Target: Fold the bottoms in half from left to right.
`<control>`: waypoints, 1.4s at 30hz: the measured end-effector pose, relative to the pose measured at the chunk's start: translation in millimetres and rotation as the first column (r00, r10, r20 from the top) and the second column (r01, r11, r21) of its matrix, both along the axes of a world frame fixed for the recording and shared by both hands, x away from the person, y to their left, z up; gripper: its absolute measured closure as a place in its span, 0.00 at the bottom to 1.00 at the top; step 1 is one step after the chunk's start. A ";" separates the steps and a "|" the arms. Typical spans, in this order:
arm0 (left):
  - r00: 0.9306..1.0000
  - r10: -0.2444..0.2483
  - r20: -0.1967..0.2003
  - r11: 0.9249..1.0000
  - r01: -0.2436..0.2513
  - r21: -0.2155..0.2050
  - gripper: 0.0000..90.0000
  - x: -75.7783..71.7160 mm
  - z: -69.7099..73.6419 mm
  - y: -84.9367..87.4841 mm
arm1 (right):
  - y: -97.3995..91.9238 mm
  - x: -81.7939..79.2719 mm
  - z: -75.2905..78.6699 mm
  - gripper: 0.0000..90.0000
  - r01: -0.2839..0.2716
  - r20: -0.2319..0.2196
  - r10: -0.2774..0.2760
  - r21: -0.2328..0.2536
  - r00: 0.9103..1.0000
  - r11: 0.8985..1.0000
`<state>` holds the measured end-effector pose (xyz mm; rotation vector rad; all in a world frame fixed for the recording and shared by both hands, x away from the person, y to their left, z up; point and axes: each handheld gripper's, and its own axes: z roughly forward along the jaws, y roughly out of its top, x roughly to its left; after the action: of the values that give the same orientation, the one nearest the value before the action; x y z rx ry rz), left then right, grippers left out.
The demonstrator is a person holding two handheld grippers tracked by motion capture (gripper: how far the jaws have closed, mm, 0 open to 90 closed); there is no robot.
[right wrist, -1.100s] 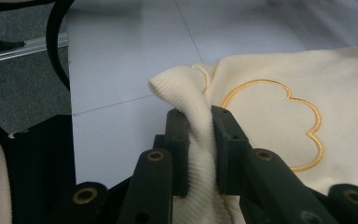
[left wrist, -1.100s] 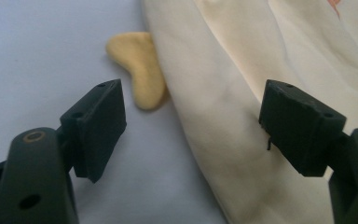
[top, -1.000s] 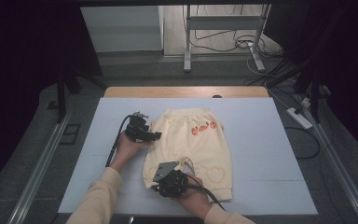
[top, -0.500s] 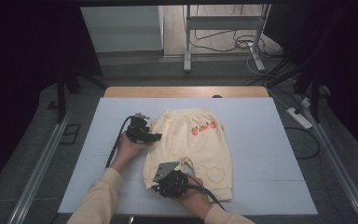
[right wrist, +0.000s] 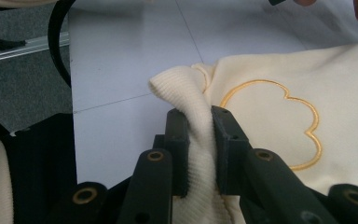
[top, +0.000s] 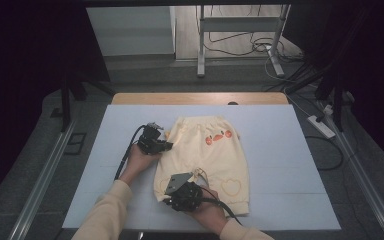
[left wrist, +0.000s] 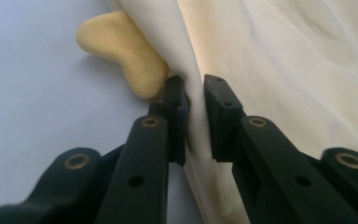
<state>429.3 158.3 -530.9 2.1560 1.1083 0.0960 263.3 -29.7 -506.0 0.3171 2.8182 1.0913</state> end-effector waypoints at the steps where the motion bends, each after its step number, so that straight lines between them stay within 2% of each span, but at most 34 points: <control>1: 1.000 -0.002 0.002 1.000 0.002 -0.003 0.90 -0.2 0.8 0.3 | -0.1 0.0 0.1 0.86 0.000 0.000 0.000 0.000 1.000 1.000; 11: 1.000 -0.012 0.012 0.999 0.013 -0.050 0.91 -1.2 7.5 5.2 | -0.4 -0.2 1.9 0.86 -0.002 0.001 0.002 0.005 1.000 1.000; 24: 0.999 -0.018 0.036 0.992 0.022 -0.121 0.95 -4.4 21.5 11.6 | -0.8 -1.0 5.2 0.86 -0.005 0.006 0.005 0.006 1.000 1.000; 33: 0.999 -0.020 0.035 0.991 0.025 -0.130 0.96 -4.7 22.4 12.2 | -0.5 -1.6 5.4 0.86 -0.007 0.005 0.007 0.014 1.000 1.000; 42: 0.998 -0.032 0.051 0.990 0.039 -0.138 0.96 -6.4 29.0 14.5 | -0.6 -2.4 7.9 0.86 -0.008 0.009 0.007 0.009 1.000 1.000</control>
<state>422.9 172.8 -501.9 2.0373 1.0183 0.0532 260.8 -30.3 -498.1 0.3017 2.8095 1.1037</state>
